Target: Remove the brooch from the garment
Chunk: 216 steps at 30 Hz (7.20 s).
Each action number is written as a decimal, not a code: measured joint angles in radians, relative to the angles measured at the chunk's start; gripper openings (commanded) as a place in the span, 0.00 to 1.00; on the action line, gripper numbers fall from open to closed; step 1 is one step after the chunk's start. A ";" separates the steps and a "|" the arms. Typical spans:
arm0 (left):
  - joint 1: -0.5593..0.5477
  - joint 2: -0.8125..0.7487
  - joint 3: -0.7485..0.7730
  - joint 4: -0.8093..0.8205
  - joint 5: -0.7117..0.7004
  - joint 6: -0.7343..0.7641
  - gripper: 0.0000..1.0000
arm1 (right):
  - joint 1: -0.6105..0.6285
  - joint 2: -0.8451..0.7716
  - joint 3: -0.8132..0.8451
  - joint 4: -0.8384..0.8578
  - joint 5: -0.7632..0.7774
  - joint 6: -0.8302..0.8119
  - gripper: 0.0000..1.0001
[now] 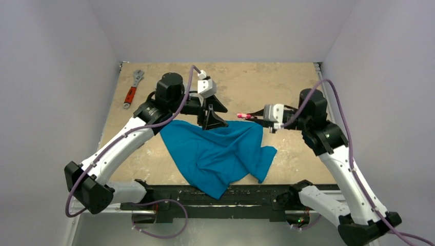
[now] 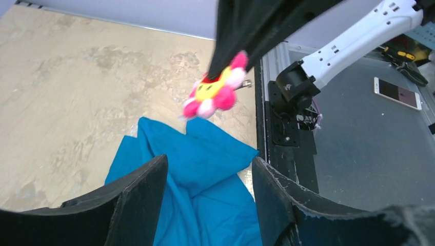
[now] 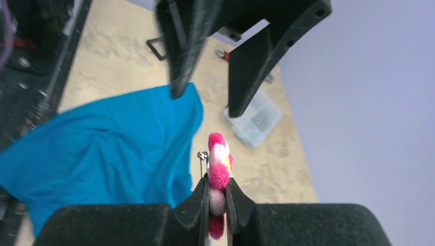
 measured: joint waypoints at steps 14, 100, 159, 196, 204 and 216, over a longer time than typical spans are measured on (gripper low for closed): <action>0.121 0.019 0.167 -0.216 0.011 -0.008 0.57 | 0.053 -0.280 -0.393 0.321 0.078 -0.636 0.00; 0.929 -0.146 -0.184 -0.912 -0.243 0.879 0.00 | 0.111 -0.269 -0.562 0.480 0.613 -0.418 0.99; 1.070 -0.018 -0.442 -0.482 -0.430 1.144 0.30 | 0.112 -0.284 -0.520 0.346 0.685 -0.373 0.99; 1.007 -0.096 -0.488 -0.478 -0.481 1.151 0.41 | 0.112 -0.271 -0.506 0.338 0.684 -0.336 0.99; 0.844 -0.061 -0.458 -0.469 -0.579 1.084 0.36 | 0.112 -0.253 -0.495 0.316 0.683 -0.315 0.99; 0.720 0.130 -0.389 -0.377 -0.777 0.993 0.31 | 0.112 -0.252 -0.492 0.302 0.684 -0.302 0.99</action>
